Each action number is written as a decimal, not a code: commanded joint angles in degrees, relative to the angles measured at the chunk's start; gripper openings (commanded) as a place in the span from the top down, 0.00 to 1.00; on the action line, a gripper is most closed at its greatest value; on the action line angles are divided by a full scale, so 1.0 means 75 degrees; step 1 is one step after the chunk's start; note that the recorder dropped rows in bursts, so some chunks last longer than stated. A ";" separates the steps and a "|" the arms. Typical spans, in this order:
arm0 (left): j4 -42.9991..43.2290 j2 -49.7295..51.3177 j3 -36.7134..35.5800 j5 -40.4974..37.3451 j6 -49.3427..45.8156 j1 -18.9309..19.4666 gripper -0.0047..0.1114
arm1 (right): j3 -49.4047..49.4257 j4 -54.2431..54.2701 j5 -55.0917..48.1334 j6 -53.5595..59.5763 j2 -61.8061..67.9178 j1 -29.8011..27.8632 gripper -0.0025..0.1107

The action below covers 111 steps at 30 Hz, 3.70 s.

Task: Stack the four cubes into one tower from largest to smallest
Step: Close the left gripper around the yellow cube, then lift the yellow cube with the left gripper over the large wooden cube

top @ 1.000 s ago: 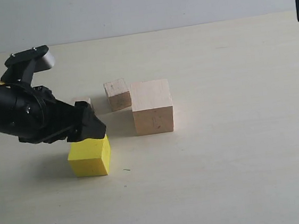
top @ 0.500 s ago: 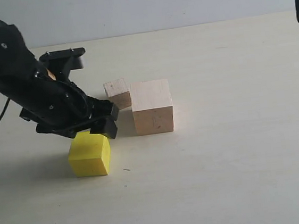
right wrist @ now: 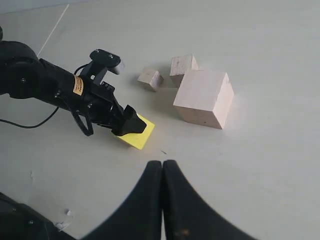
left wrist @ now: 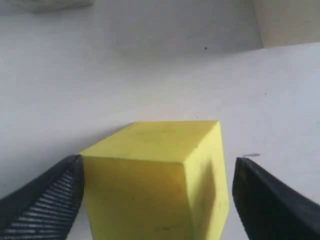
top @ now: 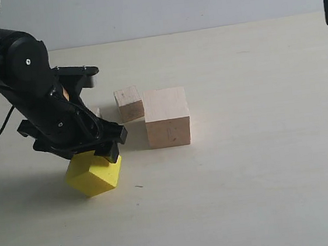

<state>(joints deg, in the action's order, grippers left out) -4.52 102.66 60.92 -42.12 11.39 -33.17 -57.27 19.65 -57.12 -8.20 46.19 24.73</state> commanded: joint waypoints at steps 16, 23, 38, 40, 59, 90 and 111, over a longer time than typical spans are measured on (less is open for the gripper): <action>0.0028 -0.0287 -0.0013 -0.0029 0.0082 -0.0030 0.29 | 0.0041 -0.0040 0.0120 0.0092 -0.0021 -0.0010 0.98; 0.0028 -0.0276 -0.0013 -0.0014 0.0065 -0.0030 0.29 | 0.0041 -0.0040 0.0120 0.0092 -0.0021 -0.0010 0.98; -0.0062 0.0204 -0.0013 0.0128 -0.0112 -0.0030 0.29 | 0.0041 -0.0026 0.0120 0.0092 -0.0021 -0.0010 0.98; -0.0062 0.0204 -0.0013 0.0128 -0.0112 -0.0030 0.29 | 0.0041 -0.0026 0.0120 0.0092 -0.0021 -0.0010 0.98; -0.0303 0.0171 0.0059 -0.0354 0.0017 -0.0030 0.96 | 0.0041 0.0005 0.0148 0.0092 -0.0021 -0.0010 0.98; -0.0258 0.0940 0.5413 -0.3051 0.1550 -0.0547 0.96 | 0.0041 0.0129 0.0146 0.0032 -0.0021 -0.0010 0.98; 0.0120 0.2555 0.6862 -0.2866 0.2251 -0.0948 0.96 | 0.0041 0.0144 0.0117 0.0017 -0.0021 -0.0010 0.98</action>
<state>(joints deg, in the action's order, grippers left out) -3.98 121.64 111.73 -65.68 27.10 -39.84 -57.27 20.54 -56.78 -8.32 46.19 24.73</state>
